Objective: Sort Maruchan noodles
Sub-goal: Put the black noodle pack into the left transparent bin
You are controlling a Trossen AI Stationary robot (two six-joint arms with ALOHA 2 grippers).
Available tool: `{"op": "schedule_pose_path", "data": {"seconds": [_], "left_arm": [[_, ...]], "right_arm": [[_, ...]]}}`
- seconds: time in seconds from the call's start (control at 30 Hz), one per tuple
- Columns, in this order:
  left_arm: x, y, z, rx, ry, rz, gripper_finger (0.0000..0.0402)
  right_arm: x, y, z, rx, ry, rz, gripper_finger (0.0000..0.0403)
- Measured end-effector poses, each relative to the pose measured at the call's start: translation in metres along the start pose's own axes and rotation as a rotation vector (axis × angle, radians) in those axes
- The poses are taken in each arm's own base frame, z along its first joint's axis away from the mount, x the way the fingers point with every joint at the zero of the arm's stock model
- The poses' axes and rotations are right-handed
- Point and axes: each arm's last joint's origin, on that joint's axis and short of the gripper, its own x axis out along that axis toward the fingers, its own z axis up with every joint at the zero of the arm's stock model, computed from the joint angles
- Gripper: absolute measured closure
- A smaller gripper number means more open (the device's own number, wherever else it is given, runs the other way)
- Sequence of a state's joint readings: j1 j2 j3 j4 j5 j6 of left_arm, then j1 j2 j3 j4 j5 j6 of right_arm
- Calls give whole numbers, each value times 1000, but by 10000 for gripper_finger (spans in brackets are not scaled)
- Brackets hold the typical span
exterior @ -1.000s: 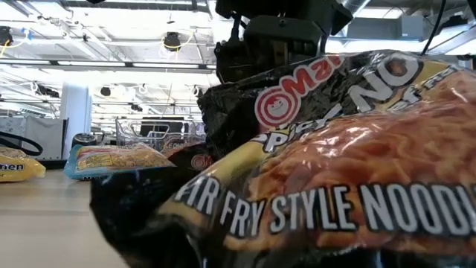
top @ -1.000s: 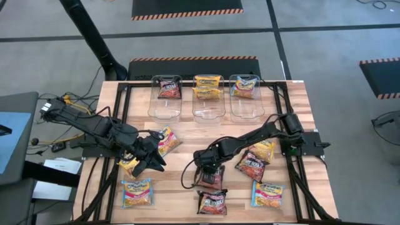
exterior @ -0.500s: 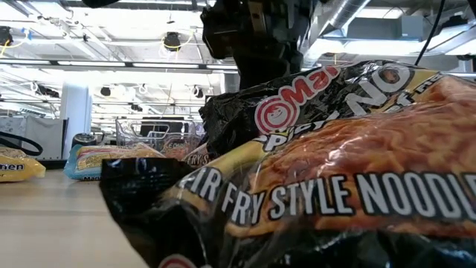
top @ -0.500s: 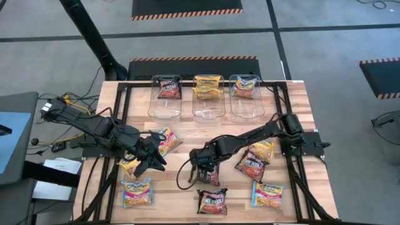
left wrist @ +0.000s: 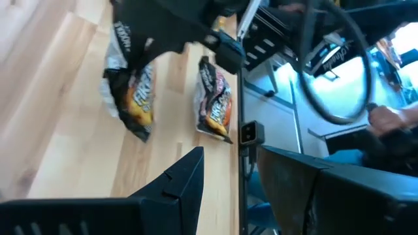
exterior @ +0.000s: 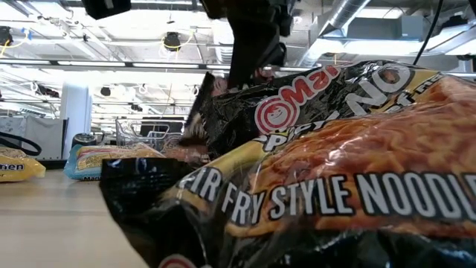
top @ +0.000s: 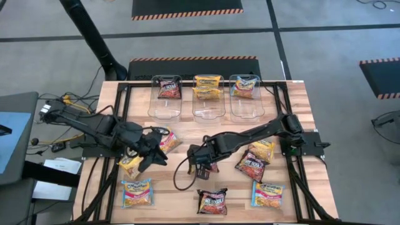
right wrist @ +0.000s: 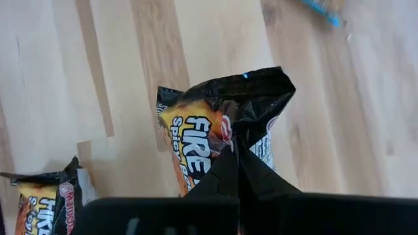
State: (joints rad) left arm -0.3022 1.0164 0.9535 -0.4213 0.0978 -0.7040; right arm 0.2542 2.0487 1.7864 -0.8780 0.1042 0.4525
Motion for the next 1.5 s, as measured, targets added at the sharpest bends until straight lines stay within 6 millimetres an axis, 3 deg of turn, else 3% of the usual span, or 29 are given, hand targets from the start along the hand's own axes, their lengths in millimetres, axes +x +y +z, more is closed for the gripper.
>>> {"op": "schedule_pose_path", "data": {"seconds": [0.27, 0.8, 1.23, 1.5], "left_arm": [[-3, 17, 12, -34, -53, 79, 272], [-21, 66, 45, -194, -245, 281, 244], [-25, 65, 58, -68, -338, 245, 244], [-17, 65, 63, -27, -332, 193, 244]], "right_arm": [[-22, -10, 18, -69, -30, -34, 399], [-82, -53, 57, -198, -95, -73, 400], [-112, -80, 72, -226, -149, -88, 400], [-122, -79, 76, -270, -191, -65, 400]]}}
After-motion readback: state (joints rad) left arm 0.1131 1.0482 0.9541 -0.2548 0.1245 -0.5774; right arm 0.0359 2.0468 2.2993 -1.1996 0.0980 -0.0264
